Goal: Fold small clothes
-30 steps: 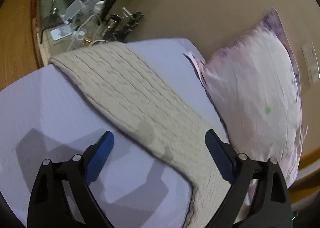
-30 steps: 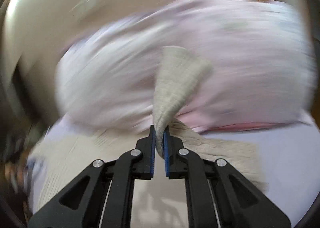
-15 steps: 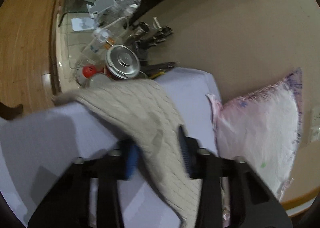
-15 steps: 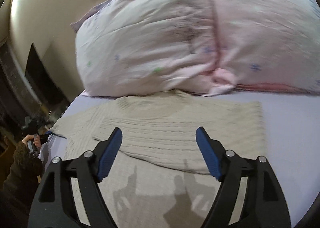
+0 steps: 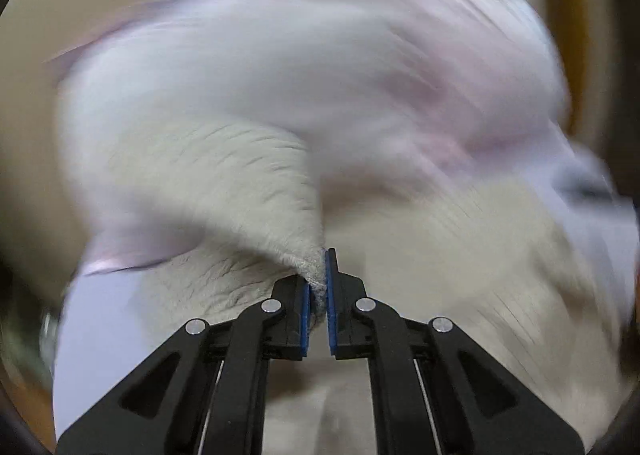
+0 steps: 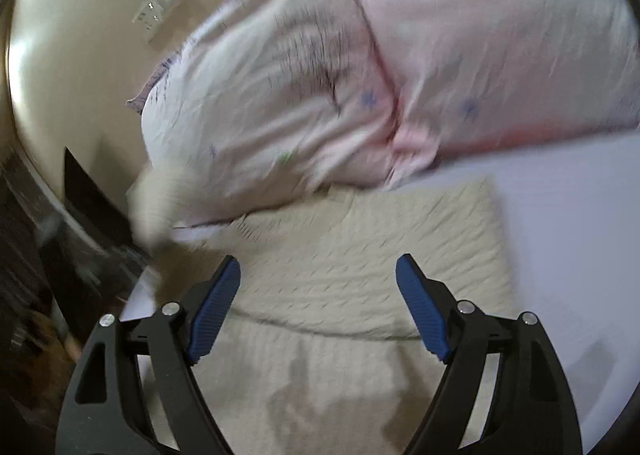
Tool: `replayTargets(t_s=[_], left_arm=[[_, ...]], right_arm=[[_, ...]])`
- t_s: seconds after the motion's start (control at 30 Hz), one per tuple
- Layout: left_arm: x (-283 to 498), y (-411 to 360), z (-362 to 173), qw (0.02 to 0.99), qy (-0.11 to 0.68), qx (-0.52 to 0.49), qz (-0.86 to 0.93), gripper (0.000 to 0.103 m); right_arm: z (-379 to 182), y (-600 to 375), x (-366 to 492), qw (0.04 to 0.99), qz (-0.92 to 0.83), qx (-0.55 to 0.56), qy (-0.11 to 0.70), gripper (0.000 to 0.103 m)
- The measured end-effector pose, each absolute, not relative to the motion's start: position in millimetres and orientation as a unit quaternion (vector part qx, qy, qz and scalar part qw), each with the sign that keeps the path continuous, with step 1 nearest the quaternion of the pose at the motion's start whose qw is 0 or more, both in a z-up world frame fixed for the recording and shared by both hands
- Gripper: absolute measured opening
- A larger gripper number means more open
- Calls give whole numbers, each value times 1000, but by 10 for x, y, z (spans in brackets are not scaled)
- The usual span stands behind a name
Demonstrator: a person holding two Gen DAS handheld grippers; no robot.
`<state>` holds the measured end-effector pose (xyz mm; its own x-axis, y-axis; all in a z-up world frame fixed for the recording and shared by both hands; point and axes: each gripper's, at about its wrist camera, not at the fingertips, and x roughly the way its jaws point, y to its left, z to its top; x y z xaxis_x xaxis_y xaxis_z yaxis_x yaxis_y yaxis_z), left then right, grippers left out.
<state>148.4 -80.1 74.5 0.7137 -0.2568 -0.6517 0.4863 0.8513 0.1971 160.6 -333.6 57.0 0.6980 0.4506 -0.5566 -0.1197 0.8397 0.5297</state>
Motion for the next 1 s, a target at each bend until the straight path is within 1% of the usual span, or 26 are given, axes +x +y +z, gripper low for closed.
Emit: replayTargets(t_s=[0.03,0.1,0.13,0.17,0.2,0.23,0.3,0.37,0.4,0.43,0.47,0.53,0.57,0.6,0.63,0.73,0.8,0.83,0.87,0.9,0.93,0.97,1.0], left_arm=[[1399,-1044,539,890,334,214,-227,7],[1231,-1334,194,863,353,268,-243,9],[1184,-1339,151,863,350,273,-241,9],[1144,-1295,160,865,348,267,-242,9],[1123,-1179,226,869,353,242,-249,12],[1115,-1092,307,873,358,218,-251,18],[1094,-803,454,885,362,170,-238,24],[1076,-508,540,896,365,142,-210,27],[1029,-303,574,900,371,125,-191,31],[1011,-192,599,901,376,115,-181,36],[1000,-45,594,903,382,98,-171,37],[909,298,613,904,396,55,-150,38],[824,493,626,906,399,30,-140,39],[796,612,634,907,400,18,-132,43],[739,700,637,907,401,9,-126,47],[565,1042,613,907,407,-26,-107,48],[453,1198,565,901,417,-46,-109,49],[427,1225,532,898,422,-52,-111,50],[373,1257,501,896,425,-59,-115,52],[317,1276,453,893,430,-64,-117,54],[271,1289,416,891,433,-68,-118,56],[204,1313,367,888,438,-73,-121,56],[174,1313,332,885,442,-77,-123,57]], right_arm=[[485,-3358,1665,881,162,248,369,80],[293,-3447,1781,858,155,278,403,73],[224,-3490,1812,849,153,292,413,67],[152,-3549,1840,837,153,311,422,64],[125,-3577,1851,833,152,320,424,63],[105,-3600,1866,832,147,323,426,62],[80,-3634,1906,835,125,324,427,58],[32,-3657,1976,828,120,338,430,55],[12,-3667,2001,825,118,344,433,55],[-21,-3669,2030,822,113,347,437,51],[-81,-3676,2052,815,96,351,451,45],[-146,-3708,2038,803,94,369,458,44],[-155,-3716,2008,802,98,374,456,41],[-144,-3718,1968,806,100,374,447,34],[-123,-3703,1954,813,102,367,440,11],[102,-3681,1876,845,104,349,393,11],[284,-3663,1830,877,80,309,359,12],[318,-3662,1831,884,61,287,363,20],[315,-3679,1795,883,35,274,379,33],[302,-3717,1743,879,27,275,389,43],[288,-3735,1630,875,29,278,395,63],[285,-3738,1425,877,33,268,398,72],[285,-3728,1296,880,30,255,400,72]])
